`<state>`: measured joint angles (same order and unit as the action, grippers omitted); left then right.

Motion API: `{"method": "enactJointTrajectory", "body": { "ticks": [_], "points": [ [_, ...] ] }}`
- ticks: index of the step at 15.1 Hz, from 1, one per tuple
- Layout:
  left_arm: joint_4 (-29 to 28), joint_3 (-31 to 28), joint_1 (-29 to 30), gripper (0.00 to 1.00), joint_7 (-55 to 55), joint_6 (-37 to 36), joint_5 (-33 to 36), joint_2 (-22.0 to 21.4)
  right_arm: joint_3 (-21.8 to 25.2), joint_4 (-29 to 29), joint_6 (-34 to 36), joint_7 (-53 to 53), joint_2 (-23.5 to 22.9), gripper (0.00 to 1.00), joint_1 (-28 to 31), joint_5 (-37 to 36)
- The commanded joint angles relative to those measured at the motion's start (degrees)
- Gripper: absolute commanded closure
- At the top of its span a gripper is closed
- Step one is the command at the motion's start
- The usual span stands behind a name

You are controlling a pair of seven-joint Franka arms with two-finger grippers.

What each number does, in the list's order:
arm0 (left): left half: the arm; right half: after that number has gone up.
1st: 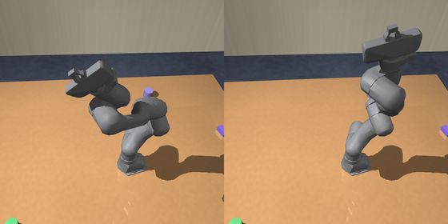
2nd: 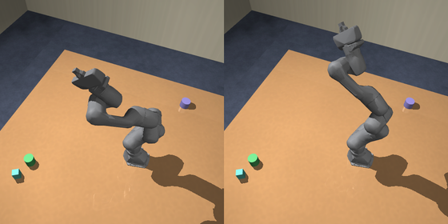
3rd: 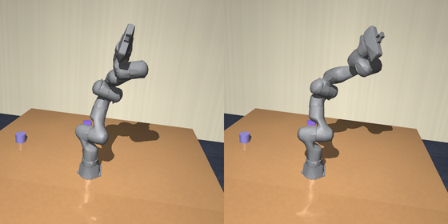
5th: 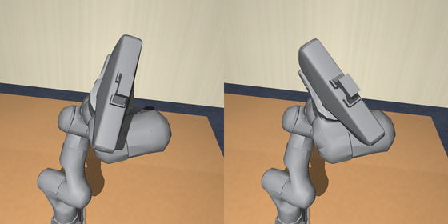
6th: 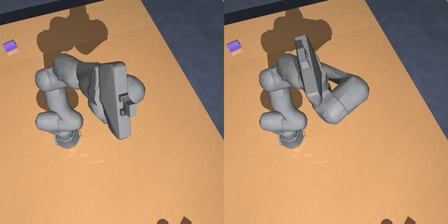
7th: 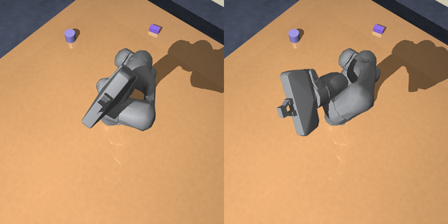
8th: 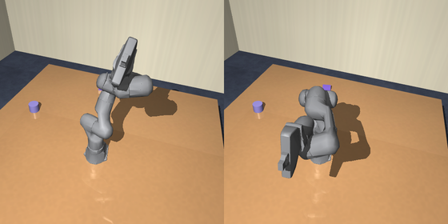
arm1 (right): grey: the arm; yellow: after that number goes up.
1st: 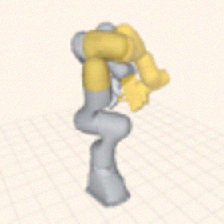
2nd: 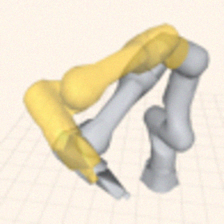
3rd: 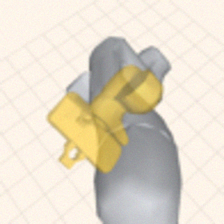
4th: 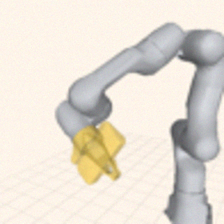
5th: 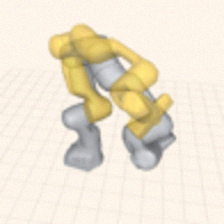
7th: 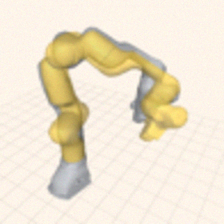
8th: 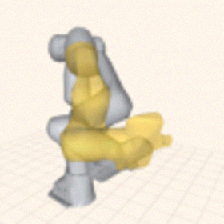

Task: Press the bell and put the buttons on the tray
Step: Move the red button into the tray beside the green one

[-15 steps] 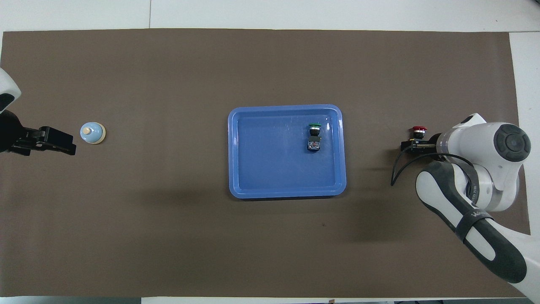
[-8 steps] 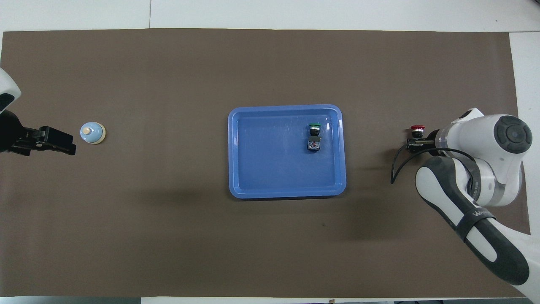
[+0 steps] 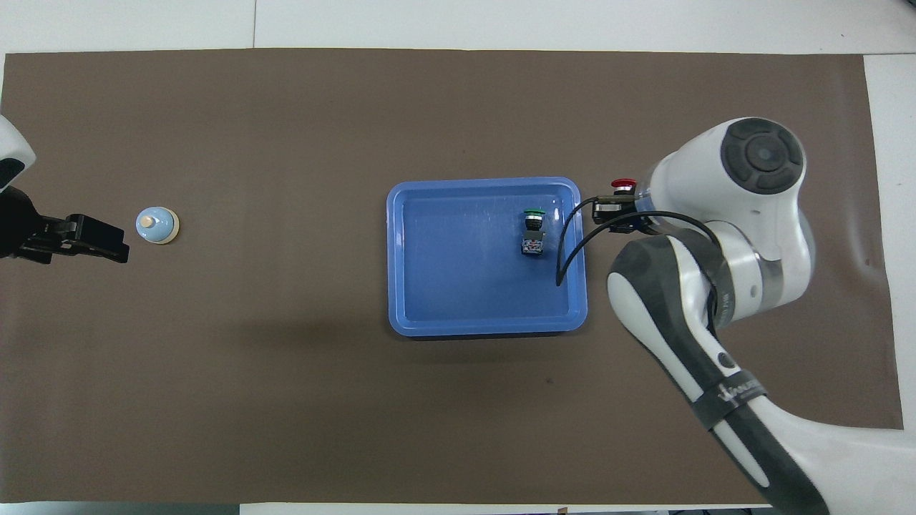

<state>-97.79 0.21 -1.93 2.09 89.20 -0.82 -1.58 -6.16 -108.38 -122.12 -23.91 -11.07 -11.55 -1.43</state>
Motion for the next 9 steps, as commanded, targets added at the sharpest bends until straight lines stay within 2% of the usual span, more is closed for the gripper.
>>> {"method": "enactJointTrajectory", "body": {
  "ticks": [1,4,9],
  "points": [
    [-0.3,-0.1,0.0,0.00,-0.4,0.5,0.1,-0.8,0.4,4.1,0.3,-9.3,-4.7,1.00,-5.7,-0.8],
    [-0.3,-0.1,0.0,0.00,-0.4,0.5,0.1,-0.9,0.4,9.4,-0.2,-19.0,-10.7,1.00,-11.3,-2.6],
    [-0.3,-0.1,0.0,0.00,-0.4,0.5,0.1,-0.8,0.4,8.6,-6.0,-24.8,-14.9,1.00,-14.9,-4.1]
  ]
}}
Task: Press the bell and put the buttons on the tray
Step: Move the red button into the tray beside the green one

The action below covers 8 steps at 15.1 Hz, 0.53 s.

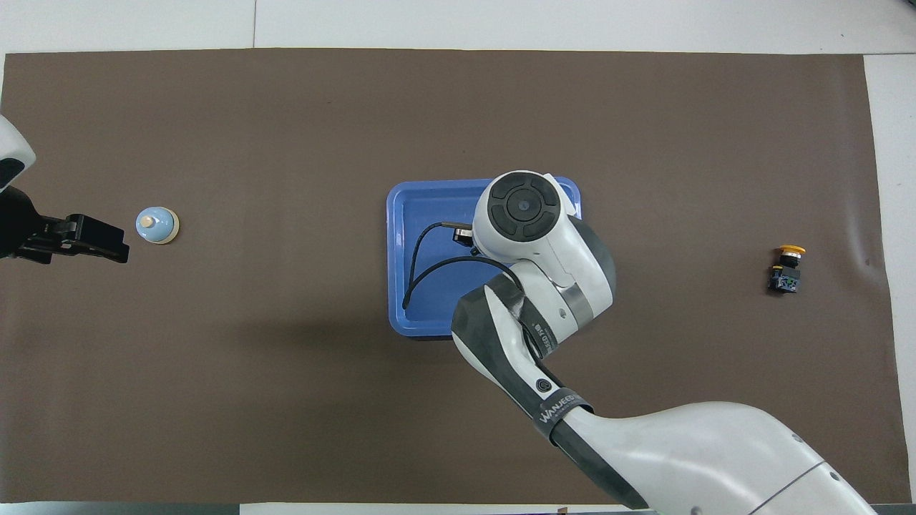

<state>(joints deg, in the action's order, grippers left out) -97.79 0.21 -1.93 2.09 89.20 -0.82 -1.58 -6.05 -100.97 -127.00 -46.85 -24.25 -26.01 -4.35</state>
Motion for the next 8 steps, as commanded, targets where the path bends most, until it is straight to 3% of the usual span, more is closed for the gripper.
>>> {"method": "enactJointTrajectory", "body": {
  "ticks": [1,5,6,7,8],
  "points": [
    [-0.3,-0.1,0.0,0.00,-0.4,0.5,0.1,-0.8,0.2,0.3,-2.0,-1.9,-1.8,1.00,-0.5,-1.4],
    [-0.3,-0.1,0.0,0.00,-0.4,0.5,0.1,-0.8,0.2,-2.0,-3.8,-4.3,-1.5,1.00,-0.4,-1.4],
    [-0.3,-0.1,0.0,0.00,-0.4,0.5,0.1,-0.9,0.2,-2.0,-3.6,-5.9,-1.5,0.86,-0.4,-1.4],
    [-0.3,-0.1,0.0,0.00,-0.4,0.5,0.1,-0.9,0.2,-1.9,-3.1,-6.7,-1.4,0.31,-0.4,-1.4],
    [-0.3,-0.1,0.0,0.00,-0.4,0.5,0.1,-0.8,0.2,-1.5,-2.3,-7.5,-1.2,0.00,-0.4,-1.2]
  ]
}}
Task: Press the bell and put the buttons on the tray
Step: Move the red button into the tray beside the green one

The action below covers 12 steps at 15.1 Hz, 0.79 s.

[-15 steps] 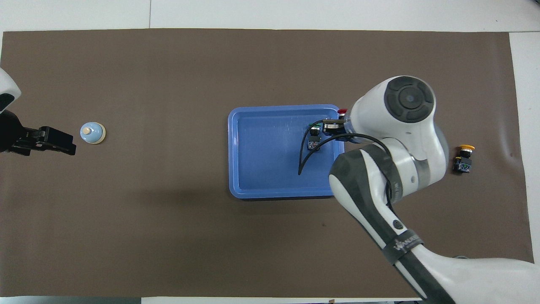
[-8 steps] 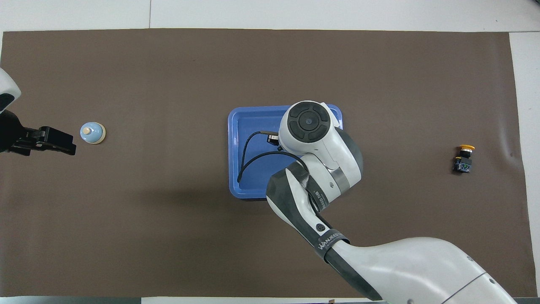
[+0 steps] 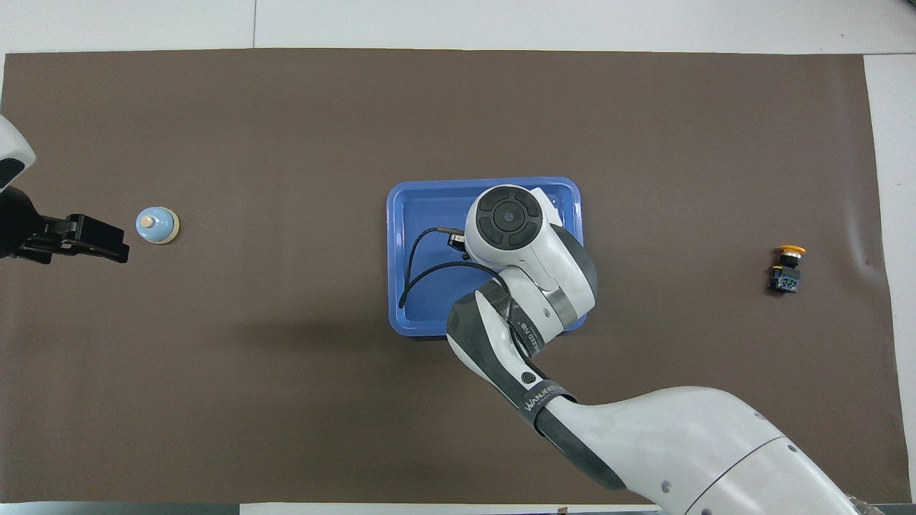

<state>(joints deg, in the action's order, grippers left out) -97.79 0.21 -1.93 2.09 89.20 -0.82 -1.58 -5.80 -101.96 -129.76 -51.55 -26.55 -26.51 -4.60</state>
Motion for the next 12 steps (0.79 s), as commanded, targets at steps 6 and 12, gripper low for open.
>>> {"method": "enactJointTrajectory", "body": {
  "ticks": [6,12],
  "points": [
    [-0.3,-0.1,0.0,0.00,-0.4,0.5,0.1,-0.8,0.0,5.3,14.4,3.9,7.0,0.00,7.5,0.0],
    [-0.3,-0.1,0.0,0.00,-0.4,0.5,0.1,-0.8,0.1,4.4,24.1,35.1,13.9,0.00,25.2,0.0]
  ]
}}
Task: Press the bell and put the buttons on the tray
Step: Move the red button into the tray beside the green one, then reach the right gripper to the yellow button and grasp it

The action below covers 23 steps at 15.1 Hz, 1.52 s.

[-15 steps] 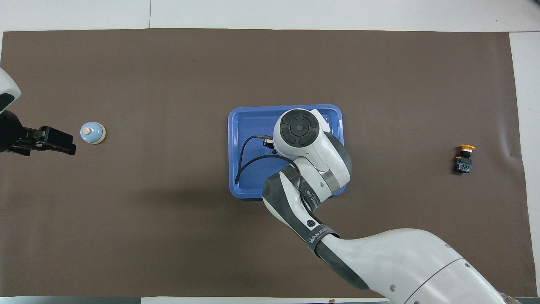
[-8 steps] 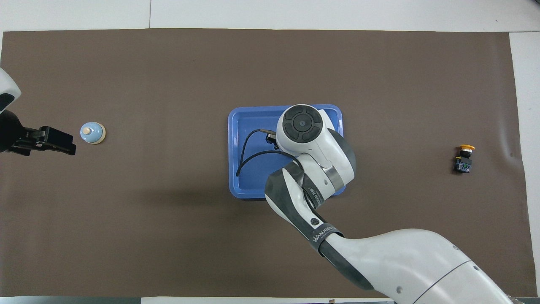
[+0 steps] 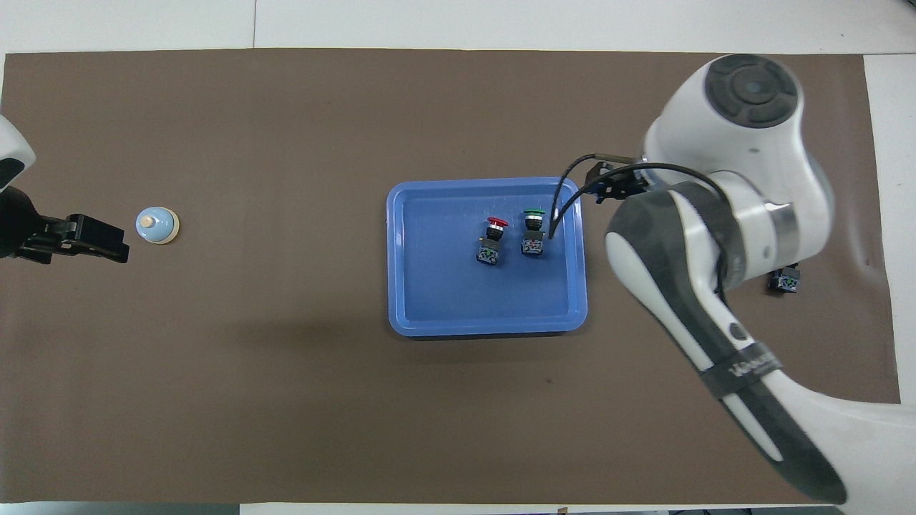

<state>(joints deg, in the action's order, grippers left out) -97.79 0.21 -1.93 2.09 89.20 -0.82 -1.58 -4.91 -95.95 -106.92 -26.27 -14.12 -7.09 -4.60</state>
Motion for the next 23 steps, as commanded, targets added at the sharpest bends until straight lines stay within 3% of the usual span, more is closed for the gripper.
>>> {"method": "enactJointTrajectory", "body": {
  "ticks": [1,4,8,11,16,21,22,23],
  "points": [
    [-0.3,-0.1,0.1,0.00,-0.4,0.5,0.1,-0.9,-0.8,-2.4,1.6,14.9,1.8,0.00,9.0,0.0],
    [-0.3,-0.1,0.0,0.00,-0.4,0.5,0.1,-0.8,-0.7,-6.5,-1.0,27.2,3.0,0.00,17.7,0.0],
    [-0.3,-0.1,0.1,0.00,-0.4,0.5,0.1,-0.8,-0.7,-21.7,-17.4,35.1,7.6,0.00,26.1,0.0],
    [-0.3,-0.1,0.0,0.00,-0.4,0.5,0.1,-0.8,-0.8,-29.1,-26.1,37.2,9.4,0.00,29.0,0.0],
    [-0.3,-0.1,0.0,0.00,-0.4,0.5,0.1,-0.8,-0.9,-35.8,-35.6,38.0,9.5,0.00,29.3,2.1],
    [-0.3,-0.1,0.0,0.00,-0.4,0.5,0.1,-0.8,-1.0,-36.5,-39.1,38.6,6.7,0.00,29.0,4.1],
    [-0.3,-0.1,0.0,0.00,-0.4,0.5,0.1,-0.8,-1.0,-36.5,-39.1,39.4,6.5,0.02,29.1,4.1],
    [-0.3,-0.1,0.0,0.00,-0.4,0.5,0.1,-0.9,-1.0,-36.5,-39.1,40.3,6.5,0.17,29.5,4.2]
  ]
}}
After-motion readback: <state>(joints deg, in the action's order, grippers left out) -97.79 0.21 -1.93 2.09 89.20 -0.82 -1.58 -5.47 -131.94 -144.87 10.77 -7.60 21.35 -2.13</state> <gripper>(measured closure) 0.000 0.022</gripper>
